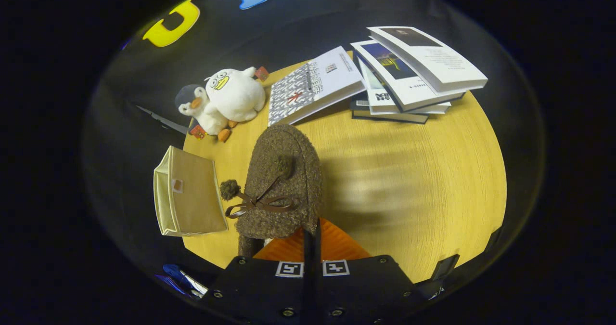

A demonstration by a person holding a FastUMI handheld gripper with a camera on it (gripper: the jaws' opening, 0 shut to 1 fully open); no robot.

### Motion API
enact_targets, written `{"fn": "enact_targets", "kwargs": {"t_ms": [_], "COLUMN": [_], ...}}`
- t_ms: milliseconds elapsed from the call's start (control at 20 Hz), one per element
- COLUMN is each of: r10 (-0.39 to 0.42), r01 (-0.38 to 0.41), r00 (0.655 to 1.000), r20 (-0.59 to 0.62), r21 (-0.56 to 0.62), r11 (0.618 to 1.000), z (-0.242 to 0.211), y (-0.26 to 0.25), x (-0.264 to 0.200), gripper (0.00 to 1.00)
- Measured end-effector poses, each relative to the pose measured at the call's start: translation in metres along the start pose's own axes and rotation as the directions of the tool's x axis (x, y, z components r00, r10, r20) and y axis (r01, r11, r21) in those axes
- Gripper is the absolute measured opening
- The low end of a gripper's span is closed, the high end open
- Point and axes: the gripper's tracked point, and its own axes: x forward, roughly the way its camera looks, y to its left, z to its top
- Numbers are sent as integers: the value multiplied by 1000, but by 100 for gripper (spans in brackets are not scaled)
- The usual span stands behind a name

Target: Open the storage box then place both shoes into the box .Put the left shoe in first, then the right shoe, with the right side of both shoes facing outward in a uniform manner.

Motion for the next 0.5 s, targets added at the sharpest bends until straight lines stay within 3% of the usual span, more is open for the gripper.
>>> {"fn": "enact_targets", "kwargs": {"t_ms": [500], "r10": [117], "r01": [-126], "r00": [992], "r20": [-51], "r21": [-243], "r11": [962], "z": [14], "y": [123], "x": [8], "gripper": [0]}}
